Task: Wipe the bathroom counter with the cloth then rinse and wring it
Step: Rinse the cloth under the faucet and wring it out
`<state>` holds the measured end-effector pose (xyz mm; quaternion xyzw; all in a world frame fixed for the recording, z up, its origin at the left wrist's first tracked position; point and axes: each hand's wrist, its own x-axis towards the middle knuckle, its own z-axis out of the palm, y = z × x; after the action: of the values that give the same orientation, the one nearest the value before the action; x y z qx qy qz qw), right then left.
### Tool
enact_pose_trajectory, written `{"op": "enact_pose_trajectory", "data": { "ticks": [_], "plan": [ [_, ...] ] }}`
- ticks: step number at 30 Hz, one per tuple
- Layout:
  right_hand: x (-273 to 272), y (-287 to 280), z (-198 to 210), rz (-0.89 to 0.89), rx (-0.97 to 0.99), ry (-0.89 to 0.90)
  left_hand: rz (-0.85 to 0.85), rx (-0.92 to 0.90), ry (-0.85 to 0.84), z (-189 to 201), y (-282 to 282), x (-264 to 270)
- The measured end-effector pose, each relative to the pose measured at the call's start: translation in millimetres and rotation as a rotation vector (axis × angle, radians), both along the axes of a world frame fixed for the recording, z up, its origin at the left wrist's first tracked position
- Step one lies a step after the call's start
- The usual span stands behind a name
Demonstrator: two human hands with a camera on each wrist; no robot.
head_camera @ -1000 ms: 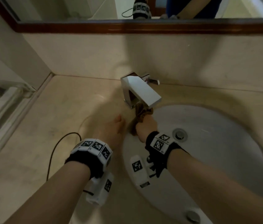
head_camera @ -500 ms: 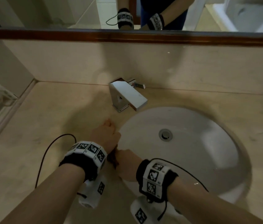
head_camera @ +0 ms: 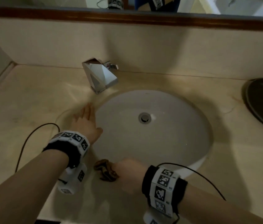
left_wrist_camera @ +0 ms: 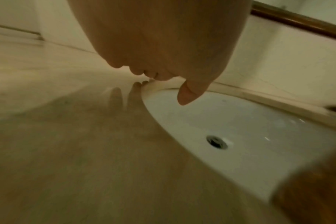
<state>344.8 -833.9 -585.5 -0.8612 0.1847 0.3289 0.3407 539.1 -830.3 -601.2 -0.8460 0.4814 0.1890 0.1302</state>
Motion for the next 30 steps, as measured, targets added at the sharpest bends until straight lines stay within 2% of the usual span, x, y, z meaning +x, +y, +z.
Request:
{"op": "enact_pose_trajectory", "data": {
  "ticks": [2, 4, 8, 11, 15, 19, 24, 30],
  "plan": [
    [-15.8, 2.1, 0.1, -0.012, -0.009, 0.01, -0.152, 0.033, -0.038, 4.4, 12.0, -28.5],
    [-29.8, 3.0, 1.5, -0.044, -0.012, 0.0, -0.273, 0.047, 0.042, 2.1, 22.0, -56.5],
    [-50.4, -0.8, 13.2, -0.096, -0.008, -0.046, -0.385, 0.087, 0.198, -3.4, 25.4, -104.7],
    [-63.5, -1.7, 19.3, -0.103, -0.016, -0.06, -0.342, 0.054, 0.256, 3.6, 25.4, -129.1],
    [-81.5, -0.6, 23.8, -0.143, -0.048, -0.15, -0.291, -0.016, 0.282, 4.4, 39.5, -135.7],
    [-100.7, -3.8, 25.4, -0.058, -0.153, -0.183, -0.298, -0.028, 0.313, 3.7, 50.5, -142.7],
    [-122.7, -12.6, 35.0, -0.024, -0.299, -0.059, -0.352, -0.036, 0.347, 0.7, 56.9, -154.9],
    [-155.9, -43.7, 33.4, -0.04, -0.456, 0.05, -0.469, -0.045, 0.406, 14.8, 48.0, -179.4]
  ]
}}
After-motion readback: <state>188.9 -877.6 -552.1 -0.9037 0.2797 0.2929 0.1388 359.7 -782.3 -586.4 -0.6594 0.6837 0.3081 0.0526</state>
